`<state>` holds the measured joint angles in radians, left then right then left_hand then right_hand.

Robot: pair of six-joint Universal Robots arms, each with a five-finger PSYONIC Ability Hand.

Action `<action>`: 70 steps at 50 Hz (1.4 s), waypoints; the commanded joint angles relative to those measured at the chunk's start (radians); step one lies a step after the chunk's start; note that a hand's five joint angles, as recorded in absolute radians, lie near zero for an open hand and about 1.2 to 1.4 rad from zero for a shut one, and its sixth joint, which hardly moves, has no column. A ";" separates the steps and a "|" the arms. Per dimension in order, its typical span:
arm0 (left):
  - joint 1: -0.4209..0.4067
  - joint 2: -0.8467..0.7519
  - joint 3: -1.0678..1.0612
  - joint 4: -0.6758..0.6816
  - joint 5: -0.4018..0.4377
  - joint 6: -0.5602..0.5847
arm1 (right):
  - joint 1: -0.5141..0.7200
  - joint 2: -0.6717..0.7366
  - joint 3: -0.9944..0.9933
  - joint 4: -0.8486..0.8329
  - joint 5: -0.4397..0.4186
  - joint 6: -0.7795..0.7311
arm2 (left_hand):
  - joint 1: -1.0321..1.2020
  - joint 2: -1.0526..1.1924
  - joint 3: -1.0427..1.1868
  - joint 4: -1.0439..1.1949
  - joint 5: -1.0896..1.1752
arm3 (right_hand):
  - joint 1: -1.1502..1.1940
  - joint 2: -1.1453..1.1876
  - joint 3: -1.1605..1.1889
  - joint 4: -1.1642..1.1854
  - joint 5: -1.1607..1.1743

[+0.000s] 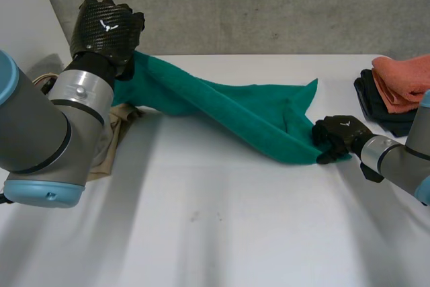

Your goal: Fold the laundry.

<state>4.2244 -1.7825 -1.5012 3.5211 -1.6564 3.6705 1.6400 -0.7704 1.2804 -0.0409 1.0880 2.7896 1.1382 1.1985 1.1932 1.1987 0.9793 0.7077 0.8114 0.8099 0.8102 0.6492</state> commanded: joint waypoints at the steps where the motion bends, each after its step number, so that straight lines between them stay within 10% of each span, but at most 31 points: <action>1: 0.008 0.000 0.001 -0.001 -0.002 -0.003 | -0.003 0.003 -0.050 0.009 0.022 0.001 | 0.258 0.198 0.203 0.198 0.242 | 0.689 0.585 0.586 0.586 0.573; 13: 0.016 0.006 -0.088 -0.223 0.003 0.000 | -0.058 -0.302 -0.066 0.383 0.023 -0.275 | 0.258 0.198 0.203 0.198 0.242 | 0.689 0.585 0.586 0.586 0.573; 25: 0.023 0.020 -0.215 -0.401 0.010 -0.013 | -0.086 -0.610 0.175 0.629 0.251 -0.637 | 0.258 0.198 0.203 0.198 0.242 | 0.689 0.585 0.586 0.586 0.573; 48: 0.031 -0.371 0.056 -0.038 0.006 0.016 | 0.024 -0.118 -0.107 0.121 0.303 -0.587 | 0.258 0.198 0.203 0.198 0.242 | 0.689 0.585 0.586 0.586 0.573; 63: 0.037 -0.758 0.507 0.131 0.017 0.267 | 0.066 0.268 -0.472 -0.263 0.303 -0.602 | 0.258 0.198 0.203 0.198 0.242 | 0.689 0.585 0.586 0.586 0.573; 66: 0.034 -0.796 0.521 0.177 0.062 0.266 | 0.070 0.324 -0.536 -0.261 0.322 -0.601 | -0.964 -1.024 -1.019 -1.024 -0.979 | -0.533 -0.637 -0.635 -0.636 -0.649; 70: 0.025 -0.792 0.492 0.275 0.145 0.269 | 0.087 0.306 -0.524 -0.261 0.352 -0.562 | -0.964 -1.024 -1.019 -1.024 -0.979 | -0.533 -0.637 -0.635 -0.636 -0.649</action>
<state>4.2587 -2.5630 -0.9867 3.6915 -1.6043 3.9452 1.7115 -0.4763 0.7797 -0.3157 1.4071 2.1934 0.3672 0.4605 0.4906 0.4779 0.2985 0.4290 0.5753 0.5877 0.5916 0.4321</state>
